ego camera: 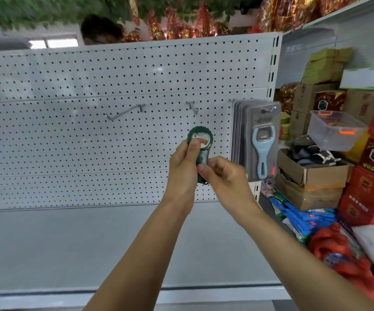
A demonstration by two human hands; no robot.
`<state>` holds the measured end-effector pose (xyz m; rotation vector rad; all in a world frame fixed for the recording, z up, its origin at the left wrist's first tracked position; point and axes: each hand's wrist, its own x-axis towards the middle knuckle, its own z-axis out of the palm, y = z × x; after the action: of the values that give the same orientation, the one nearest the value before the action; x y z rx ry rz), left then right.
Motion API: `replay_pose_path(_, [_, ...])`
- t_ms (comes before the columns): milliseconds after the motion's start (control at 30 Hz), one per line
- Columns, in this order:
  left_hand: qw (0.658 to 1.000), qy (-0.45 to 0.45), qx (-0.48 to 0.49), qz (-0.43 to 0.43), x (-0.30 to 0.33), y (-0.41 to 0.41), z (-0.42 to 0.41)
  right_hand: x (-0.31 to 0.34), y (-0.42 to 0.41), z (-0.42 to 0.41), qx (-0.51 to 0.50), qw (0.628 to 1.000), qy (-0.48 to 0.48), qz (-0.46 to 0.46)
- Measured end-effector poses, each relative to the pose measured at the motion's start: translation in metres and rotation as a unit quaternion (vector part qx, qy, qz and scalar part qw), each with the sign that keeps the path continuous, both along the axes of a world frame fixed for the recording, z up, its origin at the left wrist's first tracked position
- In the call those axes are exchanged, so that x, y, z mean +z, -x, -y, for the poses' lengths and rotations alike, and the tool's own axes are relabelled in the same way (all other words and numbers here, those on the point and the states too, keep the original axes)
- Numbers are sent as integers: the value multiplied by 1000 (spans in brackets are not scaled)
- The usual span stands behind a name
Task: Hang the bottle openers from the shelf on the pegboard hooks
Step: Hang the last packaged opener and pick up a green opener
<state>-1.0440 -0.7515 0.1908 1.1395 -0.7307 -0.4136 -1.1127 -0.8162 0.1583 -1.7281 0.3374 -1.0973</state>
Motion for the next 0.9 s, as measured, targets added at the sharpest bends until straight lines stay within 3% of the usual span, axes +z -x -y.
replay_pose_path(167, [999,33,20,33,7,-10,-6,17,-5,-5,35,999,-24,26])
replay_pose_path(333, [989,29,83,123,13,-25,-7,32,-10,1,-15,998,27,49])
replay_pose_path(600, [983,-4,81,163,3,-47,-10,38,-15,12,-56,997,7,46])
replay_pose_path(900, [933,-91,142,318,-29,-70,-20,36,-34,33,-82,996,-23,-6])
